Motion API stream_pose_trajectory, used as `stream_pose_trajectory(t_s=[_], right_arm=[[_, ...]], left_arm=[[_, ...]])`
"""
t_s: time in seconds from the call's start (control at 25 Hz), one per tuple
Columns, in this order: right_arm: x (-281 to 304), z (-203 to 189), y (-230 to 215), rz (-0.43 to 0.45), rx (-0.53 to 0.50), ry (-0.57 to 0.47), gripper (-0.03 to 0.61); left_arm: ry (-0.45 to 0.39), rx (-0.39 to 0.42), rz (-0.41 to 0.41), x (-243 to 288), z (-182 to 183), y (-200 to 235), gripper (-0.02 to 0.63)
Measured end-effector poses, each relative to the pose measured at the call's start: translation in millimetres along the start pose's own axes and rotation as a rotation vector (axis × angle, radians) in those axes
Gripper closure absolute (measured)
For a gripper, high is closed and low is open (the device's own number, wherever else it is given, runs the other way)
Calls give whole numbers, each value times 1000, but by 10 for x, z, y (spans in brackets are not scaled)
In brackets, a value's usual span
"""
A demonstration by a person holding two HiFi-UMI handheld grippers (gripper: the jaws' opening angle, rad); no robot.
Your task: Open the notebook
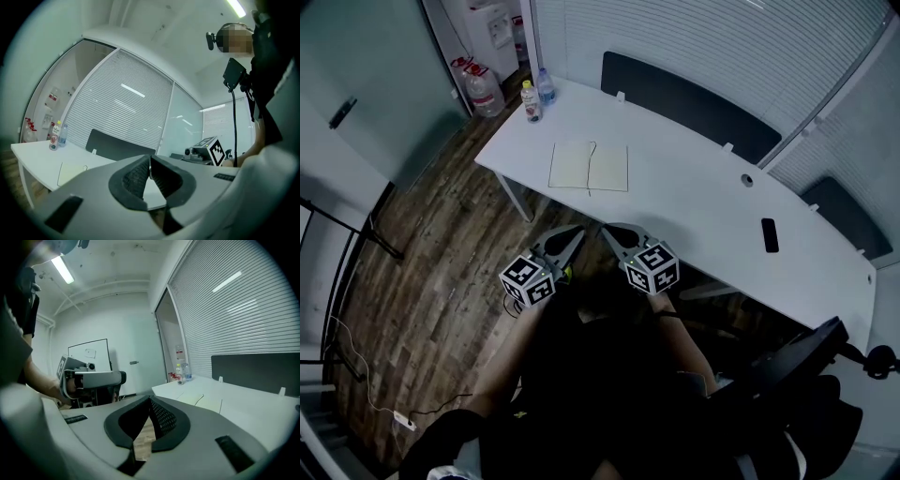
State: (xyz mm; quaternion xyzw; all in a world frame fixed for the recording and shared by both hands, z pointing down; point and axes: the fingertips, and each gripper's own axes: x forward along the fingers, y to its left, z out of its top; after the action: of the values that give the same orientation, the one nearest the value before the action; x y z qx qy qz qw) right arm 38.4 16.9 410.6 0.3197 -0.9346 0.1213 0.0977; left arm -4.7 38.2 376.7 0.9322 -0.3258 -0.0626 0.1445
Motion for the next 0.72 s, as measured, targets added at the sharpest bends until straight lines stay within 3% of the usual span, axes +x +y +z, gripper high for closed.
stream_pose_trajectory(t_s=[0.36, 0.72], right_arm=[[-362, -336, 523, 37, 25, 19, 564], [-436, -208, 890, 57, -2, -21, 565]], left_arm=[[-2, -1, 52, -495, -245, -469, 586], [-24, 10, 43, -758, -259, -642, 586]])
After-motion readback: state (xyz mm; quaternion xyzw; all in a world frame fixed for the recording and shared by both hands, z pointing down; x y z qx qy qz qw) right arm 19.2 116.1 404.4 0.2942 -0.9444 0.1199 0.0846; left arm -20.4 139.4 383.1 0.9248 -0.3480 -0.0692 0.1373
